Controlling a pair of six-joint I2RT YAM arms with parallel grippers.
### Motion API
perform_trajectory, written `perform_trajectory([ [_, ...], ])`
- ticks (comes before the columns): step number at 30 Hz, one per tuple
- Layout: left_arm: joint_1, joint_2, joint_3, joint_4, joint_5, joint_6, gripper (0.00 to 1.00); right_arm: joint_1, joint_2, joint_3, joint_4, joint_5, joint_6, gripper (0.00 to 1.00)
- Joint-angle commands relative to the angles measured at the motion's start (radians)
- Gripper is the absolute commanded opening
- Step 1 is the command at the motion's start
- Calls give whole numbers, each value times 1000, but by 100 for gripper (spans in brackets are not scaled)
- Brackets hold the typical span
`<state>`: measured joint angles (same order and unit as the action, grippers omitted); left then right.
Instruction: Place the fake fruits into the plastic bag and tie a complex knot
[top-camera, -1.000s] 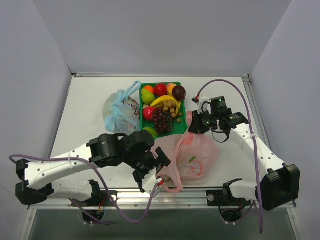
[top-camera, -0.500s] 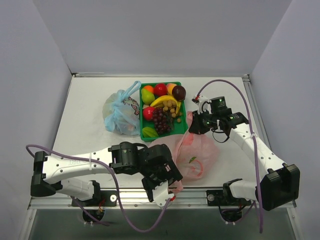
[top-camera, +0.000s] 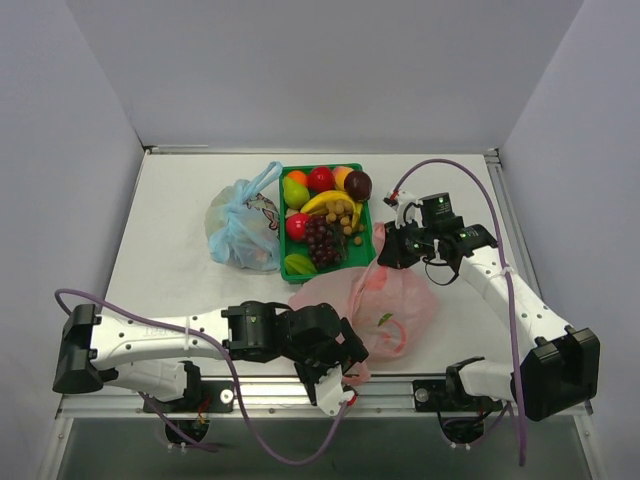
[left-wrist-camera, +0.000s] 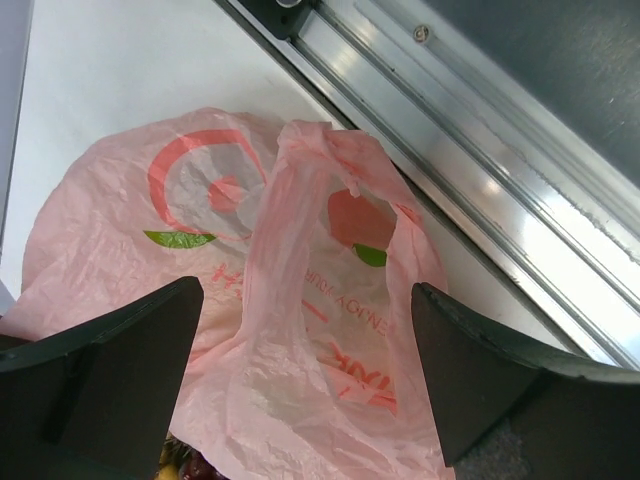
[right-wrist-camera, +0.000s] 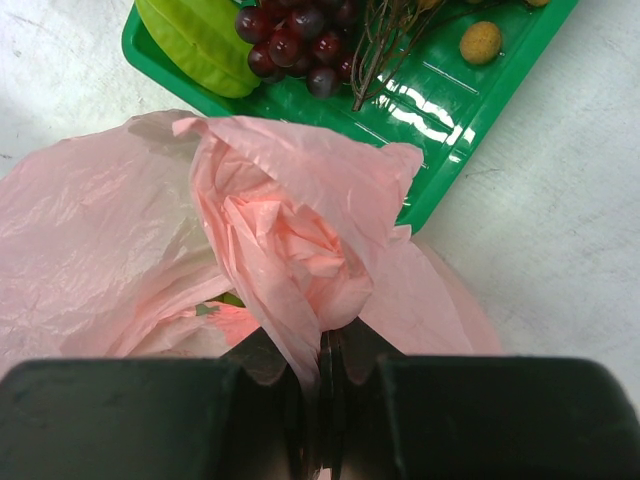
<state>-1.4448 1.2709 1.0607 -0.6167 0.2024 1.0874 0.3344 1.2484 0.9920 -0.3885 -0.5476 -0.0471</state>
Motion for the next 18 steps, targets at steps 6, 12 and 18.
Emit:
perform_trajectory([
  [6, -17, -57, 45, -51, 88, -165, 97, -11, 6, 20, -27, -25, -14, 0],
  [12, -31, -94, 18, -29, 20, -199, 98, -14, 6, 17, -32, -23, -17, 0],
  [18, -81, -153, -119, 190, -127, -173, 97, -14, 20, 22, -33, -26, -14, 0],
])
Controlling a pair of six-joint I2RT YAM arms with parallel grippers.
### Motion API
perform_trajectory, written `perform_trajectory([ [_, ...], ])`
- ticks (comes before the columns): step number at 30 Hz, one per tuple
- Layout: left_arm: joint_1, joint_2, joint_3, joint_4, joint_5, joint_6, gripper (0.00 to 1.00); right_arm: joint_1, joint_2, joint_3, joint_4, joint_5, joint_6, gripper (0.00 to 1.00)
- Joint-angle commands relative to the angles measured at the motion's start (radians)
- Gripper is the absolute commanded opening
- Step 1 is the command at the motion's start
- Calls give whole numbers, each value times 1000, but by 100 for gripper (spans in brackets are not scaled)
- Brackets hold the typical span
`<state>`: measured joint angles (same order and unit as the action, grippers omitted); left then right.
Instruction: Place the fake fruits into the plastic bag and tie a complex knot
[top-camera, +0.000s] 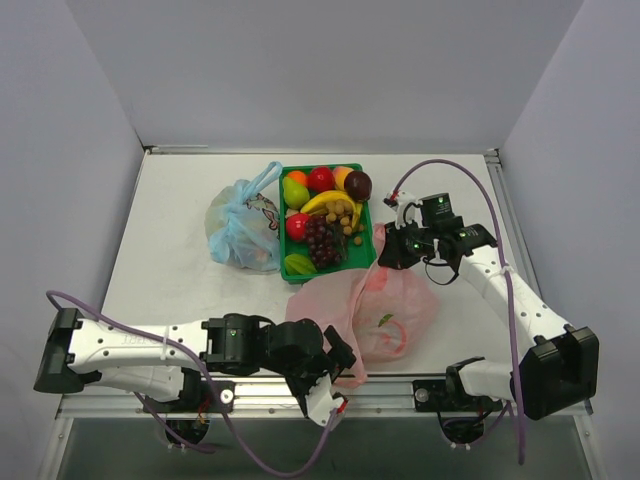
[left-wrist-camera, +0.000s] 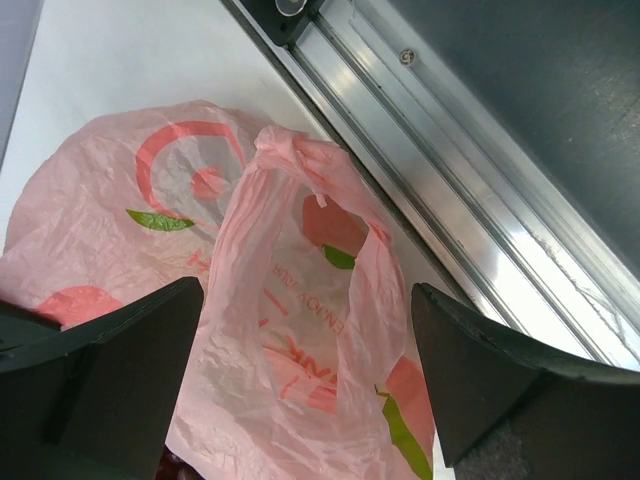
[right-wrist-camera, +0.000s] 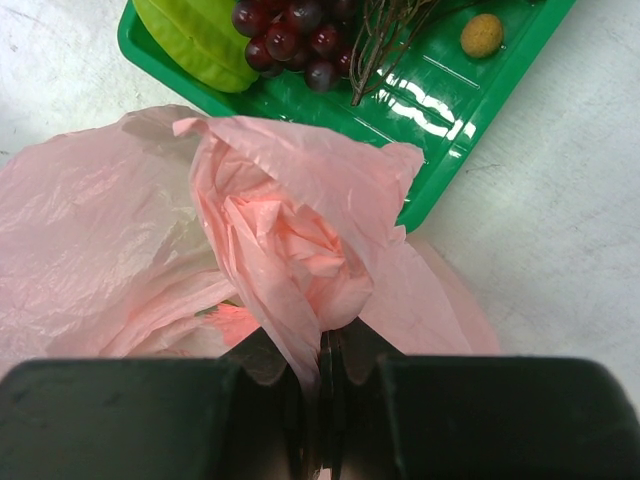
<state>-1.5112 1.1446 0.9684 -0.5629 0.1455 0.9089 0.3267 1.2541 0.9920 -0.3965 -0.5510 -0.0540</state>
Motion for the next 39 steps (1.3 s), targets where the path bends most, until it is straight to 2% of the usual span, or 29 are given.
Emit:
perform_trajectory([
  [1, -15, -25, -33, 152, -73, 31, 97, -8, 15, 22, -25, -23, -7, 0],
  [10, 0, 18, -89, 308, -93, 200, 98, -6, 10, 19, -28, -35, -12, 0],
  [18, 63, 106, -11, 236, -27, 170, 97, -6, -4, 8, -31, -38, -29, 0],
  [21, 80, 119, 7, 195, 6, 170, 79, -8, -4, 8, -33, -38, -30, 0],
  [22, 82, 118, 10, 184, 18, 170, 66, -6, -2, 8, -33, -40, -29, 0],
  [24, 83, 116, 18, 149, 46, 168, 49, -6, 1, 11, -31, -40, -27, 0],
  [25, 83, 115, 19, 118, 84, 173, 30, -9, 2, 13, -30, -41, -24, 0],
  [27, 82, 118, 16, 94, 117, 162, 19, -12, 14, 14, -28, -44, -18, 0],
  [29, 85, 124, 10, 60, 183, 159, 0, -20, 30, 13, -16, -46, -12, 0],
  [35, 89, 158, -114, 40, 406, 176, 0, -101, 112, -16, 83, -33, 54, 0],
  [39, 124, 199, -184, 52, 457, 202, 0, -135, 175, -33, 140, -27, 134, 0],
])
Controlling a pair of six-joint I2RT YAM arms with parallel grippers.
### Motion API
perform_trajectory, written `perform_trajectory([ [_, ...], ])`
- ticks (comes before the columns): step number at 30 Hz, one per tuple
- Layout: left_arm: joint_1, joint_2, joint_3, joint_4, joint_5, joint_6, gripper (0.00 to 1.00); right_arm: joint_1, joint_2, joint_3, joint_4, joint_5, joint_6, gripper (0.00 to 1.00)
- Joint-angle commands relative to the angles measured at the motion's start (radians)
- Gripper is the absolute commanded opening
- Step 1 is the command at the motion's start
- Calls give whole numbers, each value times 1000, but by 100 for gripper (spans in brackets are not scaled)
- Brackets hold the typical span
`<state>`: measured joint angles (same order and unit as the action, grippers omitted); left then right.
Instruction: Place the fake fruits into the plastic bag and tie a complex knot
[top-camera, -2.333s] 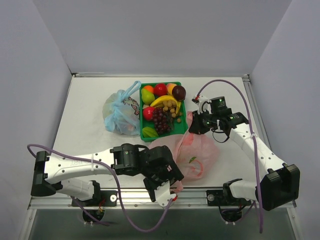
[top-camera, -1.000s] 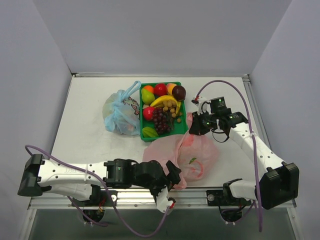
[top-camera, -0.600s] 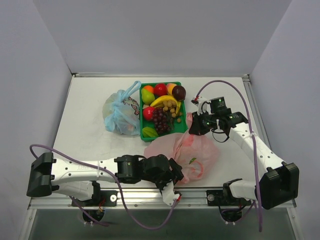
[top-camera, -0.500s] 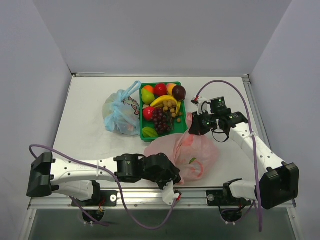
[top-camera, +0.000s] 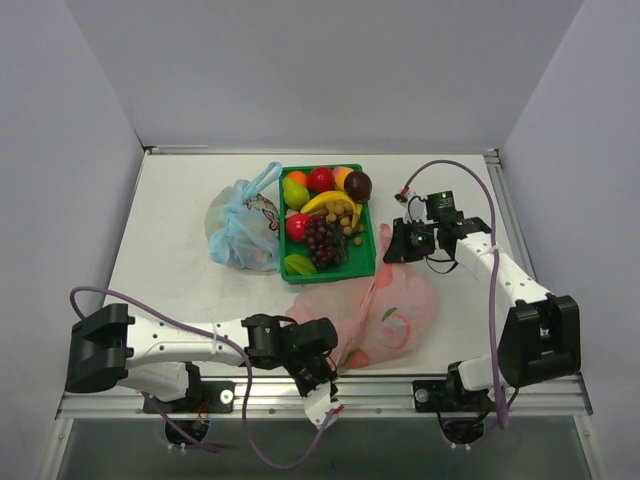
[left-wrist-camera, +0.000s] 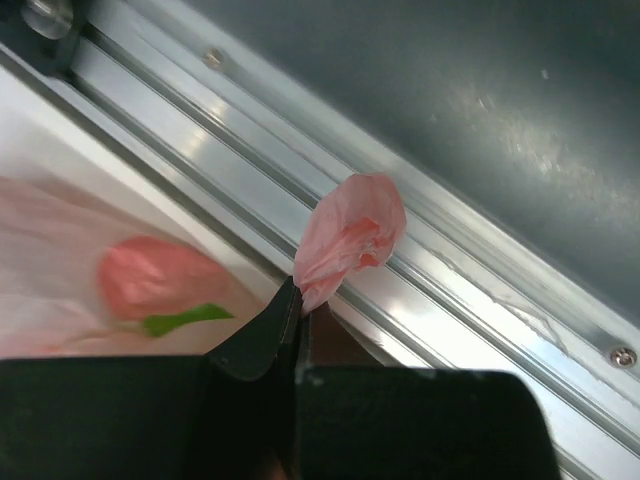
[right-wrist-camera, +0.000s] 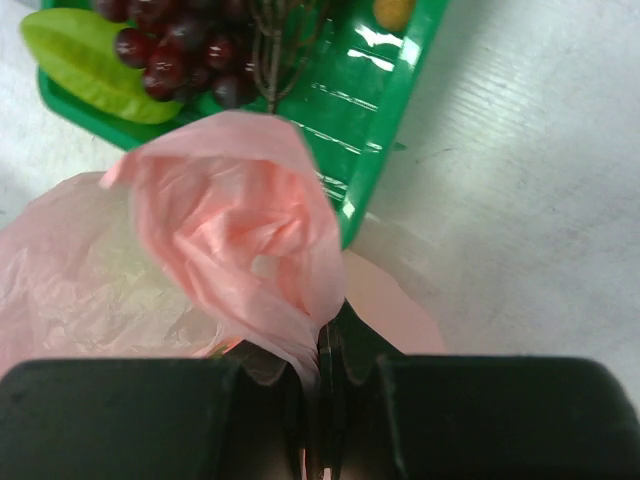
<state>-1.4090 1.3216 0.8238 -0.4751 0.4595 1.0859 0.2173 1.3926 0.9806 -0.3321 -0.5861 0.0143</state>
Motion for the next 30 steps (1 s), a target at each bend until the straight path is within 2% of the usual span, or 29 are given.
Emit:
perform_trajectory([
  [1, 31, 25, -58, -16, 143, 46, 0, -30, 46, -28, 91, 12, 76, 0],
  [4, 85, 54, -97, 1, 172, 78, 0, -35, 85, -56, 149, 20, 111, 0],
  [11, 171, 151, -66, -17, 232, 132, 0, -33, 148, -66, 192, 37, 148, 0],
  [14, 173, 148, -9, -98, 280, 155, 0, -38, 120, -50, 176, 16, 159, 0],
  [16, 171, 116, 72, -157, 315, 109, 0, -42, 85, -28, 142, -20, 177, 0],
  [20, 163, 39, 202, -172, 402, -47, 0, -36, -82, -16, 125, -98, 202, 0],
  [24, 169, 44, 325, -154, 438, -251, 0, 7, -182, -14, 125, -190, 204, 0],
  [26, 186, 50, 347, -88, 441, -332, 0, 36, -226, -22, 125, -208, 185, 0],
  [29, 263, 53, 325, 96, 462, -570, 0, 89, -273, -48, 119, -224, 155, 0],
  [30, 310, 53, 318, 145, 467, -696, 0, 96, -280, -62, 116, -230, 138, 0],
])
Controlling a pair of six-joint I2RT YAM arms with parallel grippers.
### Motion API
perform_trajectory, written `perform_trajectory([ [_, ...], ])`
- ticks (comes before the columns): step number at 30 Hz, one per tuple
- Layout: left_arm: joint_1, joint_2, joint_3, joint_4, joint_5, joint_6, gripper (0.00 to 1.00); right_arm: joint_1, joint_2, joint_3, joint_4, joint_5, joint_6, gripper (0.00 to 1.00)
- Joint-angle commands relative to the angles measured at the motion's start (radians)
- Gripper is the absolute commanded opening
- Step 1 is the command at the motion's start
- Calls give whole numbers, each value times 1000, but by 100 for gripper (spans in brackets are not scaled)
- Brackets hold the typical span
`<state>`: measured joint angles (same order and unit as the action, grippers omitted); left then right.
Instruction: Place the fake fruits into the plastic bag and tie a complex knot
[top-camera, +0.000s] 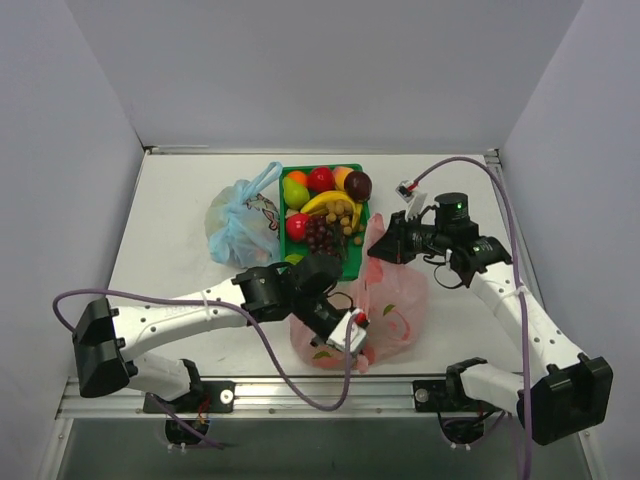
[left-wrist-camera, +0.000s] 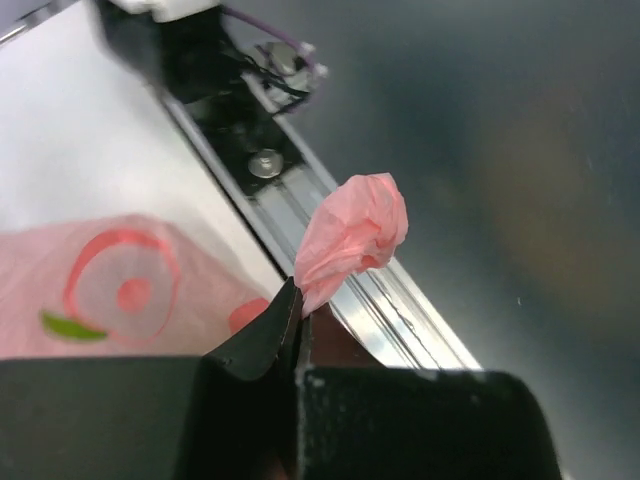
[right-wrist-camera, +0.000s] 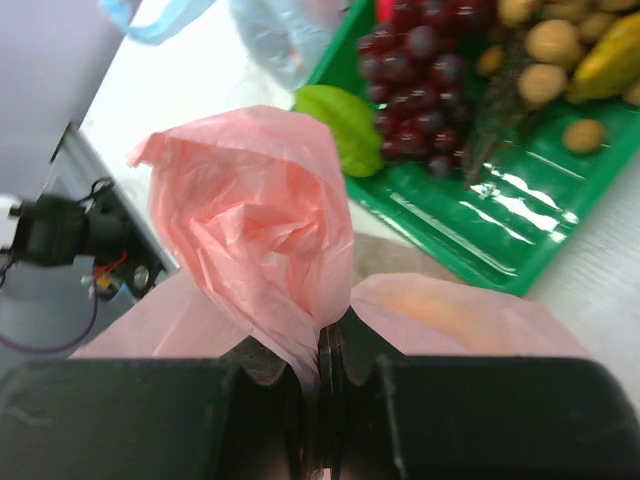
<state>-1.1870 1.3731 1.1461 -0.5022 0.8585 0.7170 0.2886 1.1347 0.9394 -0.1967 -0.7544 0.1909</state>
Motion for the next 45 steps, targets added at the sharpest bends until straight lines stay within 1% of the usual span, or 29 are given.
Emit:
perform_trajectory([
  [1, 114, 6, -9, 256, 73, -381, 0, 33, -29, -25, -26, -74, -47, 0],
  [5, 211, 21, -13, 404, 30, -620, 0, 60, -55, -33, -59, -95, -96, 0],
  [7, 260, 37, -2, 467, 25, -686, 0, 73, -59, -30, -75, -103, -106, 0],
  [10, 291, 73, 33, 488, 20, -755, 0, 98, -56, -33, -76, -118, -108, 0],
  [12, 316, 87, 34, 540, 27, -807, 0, 112, -53, -30, -76, -122, -114, 0],
  [14, 335, 90, 23, 570, 39, -827, 0, 115, -46, -27, -81, -109, -122, 0],
  [16, 346, 78, 15, 550, 56, -815, 0, 113, -50, -24, -99, -53, -128, 0],
  [18, 369, 61, 10, 516, 59, -783, 0, 110, -65, -16, -118, 19, -137, 0],
  [20, 391, 32, 4, 457, 59, -762, 0, 101, -99, -11, -141, 195, -113, 0],
  [23, 417, -8, 4, 343, 66, -653, 0, 38, -147, -7, -155, 334, -19, 0],
  [24, 418, -15, 13, 297, 80, -548, 0, 17, -151, -1, -161, 352, 26, 0],
  [25, 417, -25, 18, 187, 105, -484, 0, -30, -153, 18, -181, 351, 51, 0],
  [26, 415, -29, 21, 138, 105, -431, 0, -54, -142, 27, -194, 348, 76, 0],
  [27, 417, -31, 21, 93, 111, -324, 0, -75, -136, 35, -208, 352, 99, 0],
  [28, 415, -32, 24, -21, 117, -253, 0, -112, -128, 36, -230, 357, 152, 0],
  [30, 418, -32, 24, -106, 91, -136, 0, -147, -113, 27, -242, 316, 197, 0],
  [31, 443, -37, 23, -130, 77, -139, 0, -167, -116, 0, -228, 282, 209, 0],
  [32, 463, -36, 21, -128, 100, -151, 0, -186, -143, -25, -199, 176, 208, 0],
  [35, 536, -26, 47, -79, 131, -285, 0, -181, -237, -112, -84, 48, 141, 0],
  [36, 550, -26, 53, -44, 117, -421, 0, -174, -260, -126, -60, -26, 110, 0],
  [37, 561, -25, 55, 59, 105, -507, 0, -160, -282, -134, -44, -43, 61, 0],
  [38, 572, -26, 56, 127, 71, -610, 0, -137, -314, -134, -47, -51, -47, 0],
  [39, 579, -22, 58, 239, 27, -796, 0, -90, -331, -129, -70, -59, -126, 0],
  [40, 584, -6, 64, 301, 22, -874, 0, -57, -346, -126, -81, -54, -183, 0],
  [41, 586, 7, 76, 350, 11, -1010, 0, -31, -372, -117, -90, -48, -309, 0],
  [42, 583, 39, 87, 428, -16, -1072, 0, 21, -381, -110, -116, -49, -367, 0],
  [43, 580, 62, 96, 464, -18, -1128, 0, 49, -382, -102, -130, -45, -419, 0],
  [44, 561, 84, 124, 487, -22, -1206, 0, 72, -375, -90, -139, -40, -517, 0],
  [45, 546, 108, 141, 488, -35, -1231, 0, 96, -366, -64, -167, -40, -565, 0],
])
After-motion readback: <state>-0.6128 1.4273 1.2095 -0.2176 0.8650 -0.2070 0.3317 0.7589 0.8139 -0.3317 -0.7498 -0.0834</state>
